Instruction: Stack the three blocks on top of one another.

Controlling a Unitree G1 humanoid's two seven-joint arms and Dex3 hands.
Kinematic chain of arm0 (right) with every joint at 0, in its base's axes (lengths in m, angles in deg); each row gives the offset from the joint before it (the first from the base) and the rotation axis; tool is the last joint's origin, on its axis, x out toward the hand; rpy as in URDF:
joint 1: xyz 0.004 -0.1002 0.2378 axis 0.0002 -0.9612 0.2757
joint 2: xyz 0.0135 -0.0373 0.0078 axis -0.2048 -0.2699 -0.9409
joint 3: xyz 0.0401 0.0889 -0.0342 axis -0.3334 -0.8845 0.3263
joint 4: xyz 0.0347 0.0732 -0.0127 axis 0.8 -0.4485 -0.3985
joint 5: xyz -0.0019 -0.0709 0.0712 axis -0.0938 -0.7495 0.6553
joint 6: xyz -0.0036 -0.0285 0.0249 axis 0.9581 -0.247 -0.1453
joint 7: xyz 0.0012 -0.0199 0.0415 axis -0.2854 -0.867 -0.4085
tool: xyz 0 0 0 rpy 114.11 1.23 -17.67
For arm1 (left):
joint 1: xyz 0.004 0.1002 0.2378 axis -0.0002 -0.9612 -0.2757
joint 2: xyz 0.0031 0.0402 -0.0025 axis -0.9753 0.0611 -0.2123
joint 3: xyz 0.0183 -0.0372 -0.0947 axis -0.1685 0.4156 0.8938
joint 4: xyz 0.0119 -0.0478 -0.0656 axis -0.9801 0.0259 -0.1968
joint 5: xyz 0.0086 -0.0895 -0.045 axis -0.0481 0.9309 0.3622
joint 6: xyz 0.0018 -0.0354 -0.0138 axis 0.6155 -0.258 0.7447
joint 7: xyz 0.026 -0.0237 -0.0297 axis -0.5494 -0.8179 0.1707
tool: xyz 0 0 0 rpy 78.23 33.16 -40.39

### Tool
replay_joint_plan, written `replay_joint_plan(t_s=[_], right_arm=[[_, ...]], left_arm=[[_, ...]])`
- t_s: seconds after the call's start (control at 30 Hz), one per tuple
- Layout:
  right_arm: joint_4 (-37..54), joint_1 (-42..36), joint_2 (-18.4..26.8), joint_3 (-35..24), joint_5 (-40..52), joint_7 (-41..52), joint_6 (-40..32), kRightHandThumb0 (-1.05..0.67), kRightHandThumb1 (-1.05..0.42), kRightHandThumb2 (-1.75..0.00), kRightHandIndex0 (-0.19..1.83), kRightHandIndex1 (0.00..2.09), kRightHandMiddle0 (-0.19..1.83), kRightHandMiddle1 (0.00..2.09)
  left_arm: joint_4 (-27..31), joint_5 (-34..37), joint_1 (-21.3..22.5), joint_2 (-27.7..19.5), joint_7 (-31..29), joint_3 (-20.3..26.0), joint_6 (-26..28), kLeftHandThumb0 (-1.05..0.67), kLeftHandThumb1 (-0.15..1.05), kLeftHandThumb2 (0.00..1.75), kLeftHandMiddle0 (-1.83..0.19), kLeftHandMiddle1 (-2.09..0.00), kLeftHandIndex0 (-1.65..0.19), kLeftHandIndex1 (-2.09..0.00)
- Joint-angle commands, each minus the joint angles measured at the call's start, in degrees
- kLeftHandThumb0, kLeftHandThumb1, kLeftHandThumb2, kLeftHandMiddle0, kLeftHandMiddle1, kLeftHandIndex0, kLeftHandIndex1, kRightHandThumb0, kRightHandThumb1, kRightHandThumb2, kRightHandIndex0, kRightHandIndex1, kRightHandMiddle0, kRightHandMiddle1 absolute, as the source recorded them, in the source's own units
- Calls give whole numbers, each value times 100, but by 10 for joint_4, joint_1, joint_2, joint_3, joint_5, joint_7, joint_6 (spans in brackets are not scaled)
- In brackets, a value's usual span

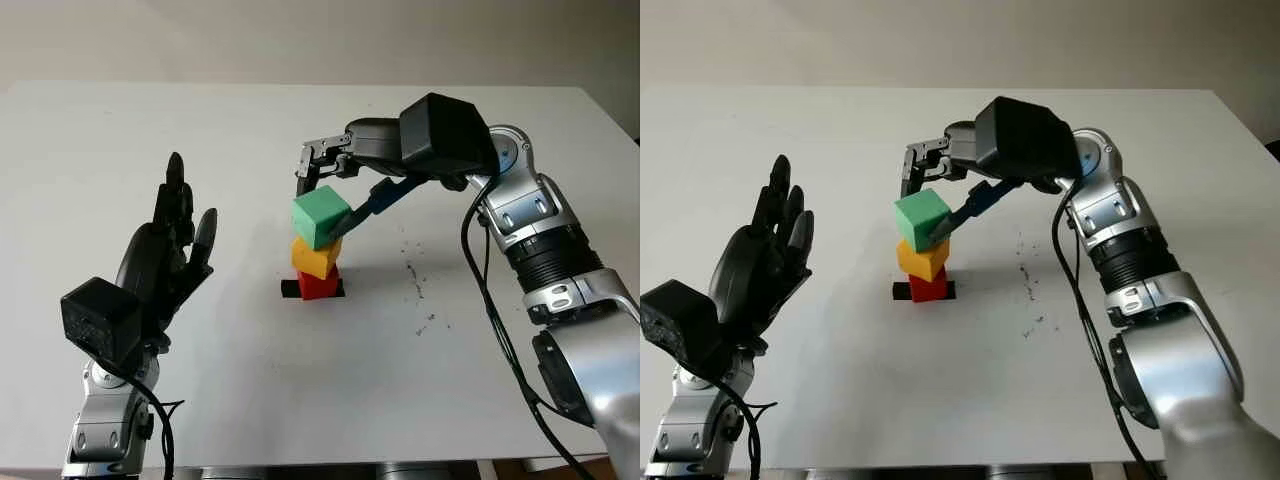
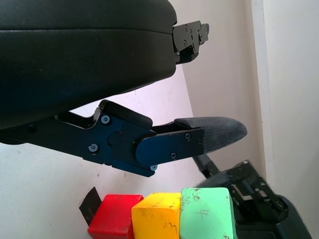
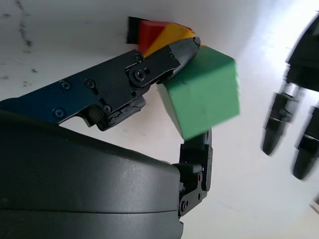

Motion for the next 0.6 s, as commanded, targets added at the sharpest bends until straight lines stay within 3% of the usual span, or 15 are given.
replay_joint_plan(t_s=[0.0,0.07,0.23,0.5,0.57], right_arm=[[21,-9,13,7,-11,-6,9,-65,-84,-5,2,2,8,78],[38,-14,19,11,-22,-10,18,-74,-84,-5,-11,2,-1,42],[72,-31,25,5,-22,-19,28,-86,-85,-5,-19,0,-18,5],[118,-64,35,-43,25,-48,27,-95,-86,-6,-19,0,-19,0],[148,-87,35,-69,44,-72,15,-97,-92,-8,-19,0,-19,0]], left_arm=[[3,0,-3,1,2,1,-1,-76,105,55,19,0,19,0],[2,2,-3,1,1,2,-2,-75,105,55,19,0,19,0],[2,1,-2,0,1,1,1,-75,105,55,19,0,19,0],[6,0,-7,0,2,1,6,-77,105,54,19,0,19,0],[3,0,-7,1,2,1,0,-77,105,54,19,0,19,0]])
